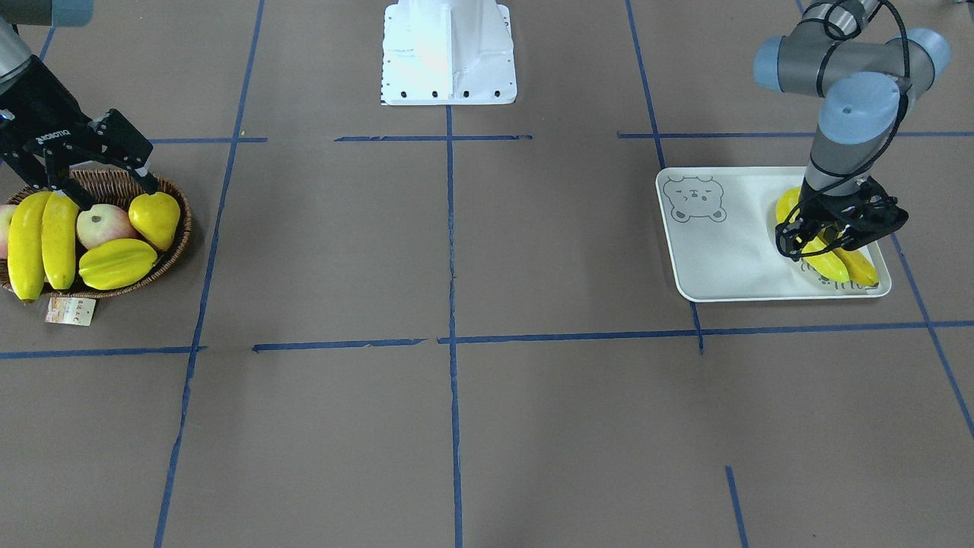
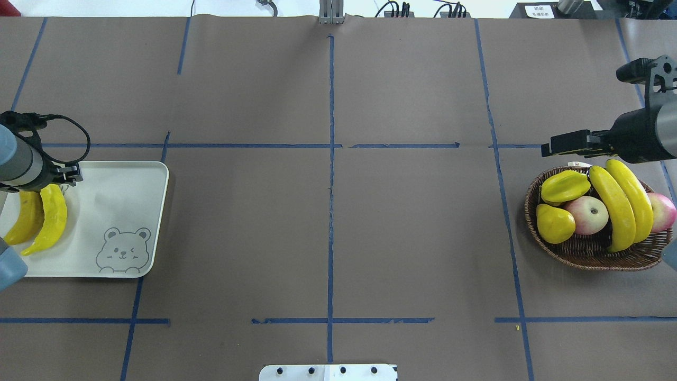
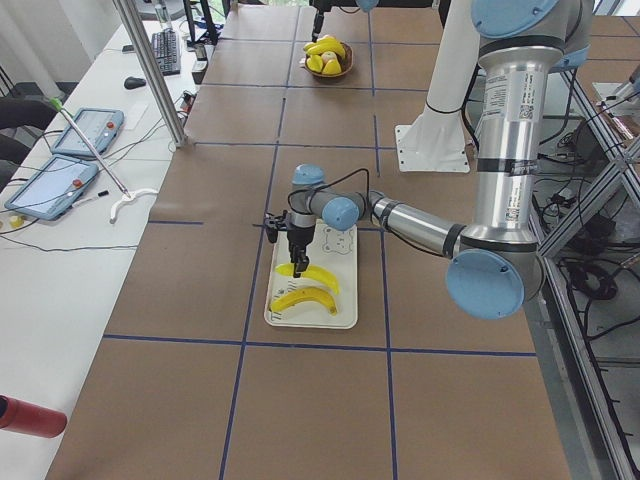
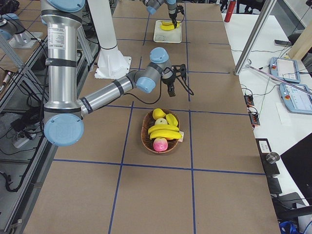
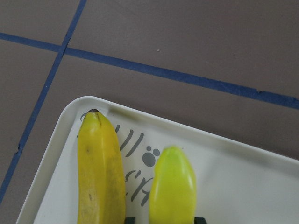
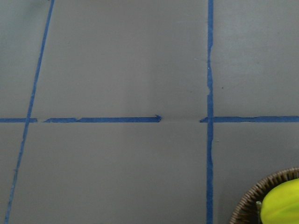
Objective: Transfer all bananas from basket to plate
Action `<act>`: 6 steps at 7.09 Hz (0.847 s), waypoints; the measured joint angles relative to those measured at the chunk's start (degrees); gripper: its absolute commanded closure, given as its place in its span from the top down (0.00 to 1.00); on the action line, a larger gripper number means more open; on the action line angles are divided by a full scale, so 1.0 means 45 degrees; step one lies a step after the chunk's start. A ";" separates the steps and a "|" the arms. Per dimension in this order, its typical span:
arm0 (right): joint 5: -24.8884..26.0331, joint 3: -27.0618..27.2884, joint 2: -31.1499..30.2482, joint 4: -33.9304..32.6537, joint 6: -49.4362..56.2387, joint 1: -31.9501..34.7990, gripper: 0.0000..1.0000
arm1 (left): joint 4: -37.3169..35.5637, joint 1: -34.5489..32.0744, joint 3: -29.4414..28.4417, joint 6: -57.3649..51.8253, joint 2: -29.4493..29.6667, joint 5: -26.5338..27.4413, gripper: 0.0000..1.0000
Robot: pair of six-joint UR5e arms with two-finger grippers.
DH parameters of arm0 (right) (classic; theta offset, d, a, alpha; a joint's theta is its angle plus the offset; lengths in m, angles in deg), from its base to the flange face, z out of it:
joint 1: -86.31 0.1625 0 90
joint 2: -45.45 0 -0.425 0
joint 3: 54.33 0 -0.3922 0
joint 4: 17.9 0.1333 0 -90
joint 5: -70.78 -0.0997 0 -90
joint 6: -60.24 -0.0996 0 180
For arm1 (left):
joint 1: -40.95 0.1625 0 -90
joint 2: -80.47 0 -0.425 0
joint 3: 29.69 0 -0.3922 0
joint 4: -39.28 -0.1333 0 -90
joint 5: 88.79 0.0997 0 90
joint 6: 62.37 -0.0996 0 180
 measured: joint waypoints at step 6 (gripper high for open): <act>0.0241 -0.0261 -0.2004 -0.0006 0.2135 0.0693 1.00 | 0.0419 0.0495 0.2458 0.3170 0.2294 -0.2749 1.00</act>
